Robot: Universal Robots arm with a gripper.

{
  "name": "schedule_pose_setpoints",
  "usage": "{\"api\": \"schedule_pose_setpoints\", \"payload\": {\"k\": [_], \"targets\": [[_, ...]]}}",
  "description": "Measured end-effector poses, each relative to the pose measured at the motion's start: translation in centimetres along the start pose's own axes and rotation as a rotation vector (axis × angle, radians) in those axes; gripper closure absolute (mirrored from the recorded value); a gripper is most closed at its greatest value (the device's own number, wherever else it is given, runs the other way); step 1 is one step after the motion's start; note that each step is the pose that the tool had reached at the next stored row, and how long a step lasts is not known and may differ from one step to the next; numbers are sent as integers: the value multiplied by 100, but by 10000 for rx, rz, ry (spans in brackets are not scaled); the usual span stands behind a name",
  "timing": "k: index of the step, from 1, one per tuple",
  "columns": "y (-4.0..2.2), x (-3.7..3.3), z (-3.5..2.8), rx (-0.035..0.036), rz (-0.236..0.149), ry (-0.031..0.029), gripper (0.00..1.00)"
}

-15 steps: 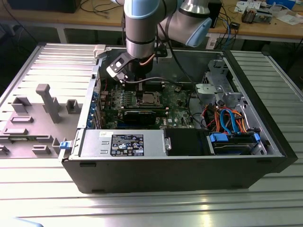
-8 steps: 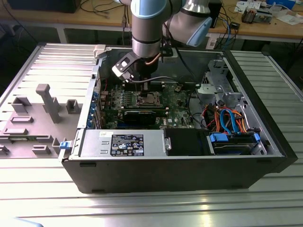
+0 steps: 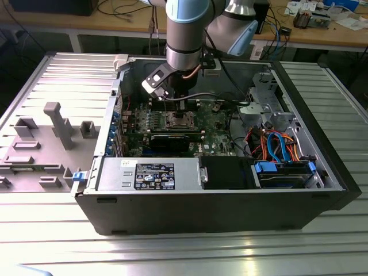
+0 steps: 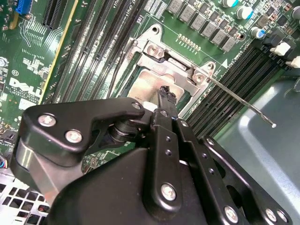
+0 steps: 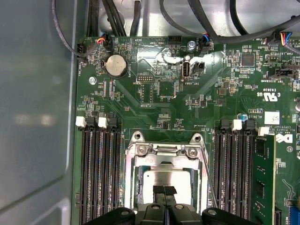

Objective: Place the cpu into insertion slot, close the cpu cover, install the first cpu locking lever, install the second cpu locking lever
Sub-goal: 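Close the cpu cover, then install the first cpu locking lever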

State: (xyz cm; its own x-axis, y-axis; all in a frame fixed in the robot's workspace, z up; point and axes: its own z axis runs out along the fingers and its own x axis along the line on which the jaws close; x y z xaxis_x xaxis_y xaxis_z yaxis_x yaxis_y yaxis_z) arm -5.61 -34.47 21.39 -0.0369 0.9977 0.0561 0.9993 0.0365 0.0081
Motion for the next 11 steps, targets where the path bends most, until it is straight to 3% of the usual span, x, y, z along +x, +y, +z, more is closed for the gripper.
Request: {"api": "schedule_pose_setpoints", "payload": {"k": [11], "targets": [[4, 1, -2, -1, 0, 1, 89]]}}
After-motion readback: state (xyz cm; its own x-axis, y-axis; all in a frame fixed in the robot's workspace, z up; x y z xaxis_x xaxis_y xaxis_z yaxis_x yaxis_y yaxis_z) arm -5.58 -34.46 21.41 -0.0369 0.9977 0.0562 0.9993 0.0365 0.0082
